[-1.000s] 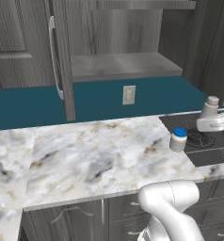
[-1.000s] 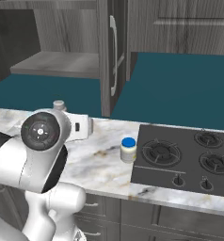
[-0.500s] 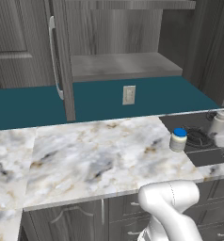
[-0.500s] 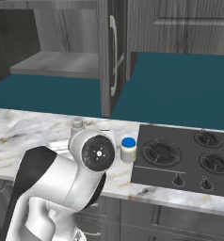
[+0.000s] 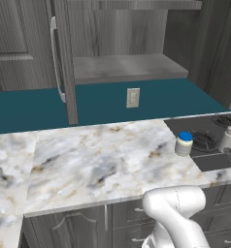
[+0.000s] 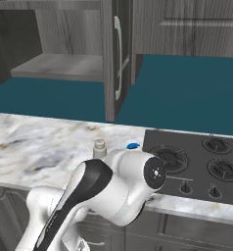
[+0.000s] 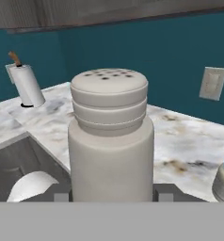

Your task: Take 2 condiments from the cabinet and move them on the counter near the stove.Make sure the condiments are lined up with each other, next to each other.

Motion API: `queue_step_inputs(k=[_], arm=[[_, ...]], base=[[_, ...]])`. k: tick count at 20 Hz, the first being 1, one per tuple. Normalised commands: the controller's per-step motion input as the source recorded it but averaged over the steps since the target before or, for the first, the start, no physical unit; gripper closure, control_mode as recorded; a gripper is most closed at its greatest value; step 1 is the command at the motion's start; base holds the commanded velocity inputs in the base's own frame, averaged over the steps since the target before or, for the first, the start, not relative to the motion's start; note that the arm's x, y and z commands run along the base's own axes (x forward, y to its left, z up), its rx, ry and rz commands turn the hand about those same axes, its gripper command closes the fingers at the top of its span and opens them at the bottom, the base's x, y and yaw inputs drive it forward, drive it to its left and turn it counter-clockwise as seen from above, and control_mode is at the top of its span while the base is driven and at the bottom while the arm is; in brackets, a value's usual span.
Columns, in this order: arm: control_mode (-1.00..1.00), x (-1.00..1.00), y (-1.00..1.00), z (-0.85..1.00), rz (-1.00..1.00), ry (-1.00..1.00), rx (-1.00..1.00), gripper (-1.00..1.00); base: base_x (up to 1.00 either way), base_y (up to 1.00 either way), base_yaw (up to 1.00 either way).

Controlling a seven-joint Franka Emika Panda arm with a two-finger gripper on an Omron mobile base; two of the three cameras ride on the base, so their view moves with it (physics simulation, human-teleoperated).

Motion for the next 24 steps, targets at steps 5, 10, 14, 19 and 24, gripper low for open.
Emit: queue_step_inputs(k=[5, 10, 14, 19, 24], arm=[[-1.0, 0.3, -0.25, -0.52, 0.16, -0.02, 0.01, 1.0], [-1.0, 0.3, -0.14, -0.41, 0.06, -0.04, 0.04, 1.0], [-1.0, 0.32, 0.0, -0.42, 0.0, -0.02, 0.01, 1.0], [-1.0, 0.33, -0.02, -0.47, 0.0, 0.0, 0.0, 1.0], [-1.0, 0.35, -0.15, -0.47, 0.0, 0.0, 0.0, 1.0]], base=[[0.0, 0.0, 0.0], [0.0, 0.0, 0.0], [0.0, 0.0, 0.0], [0.0, 0.0, 0.0], [0.0, 0.0, 0.0]])
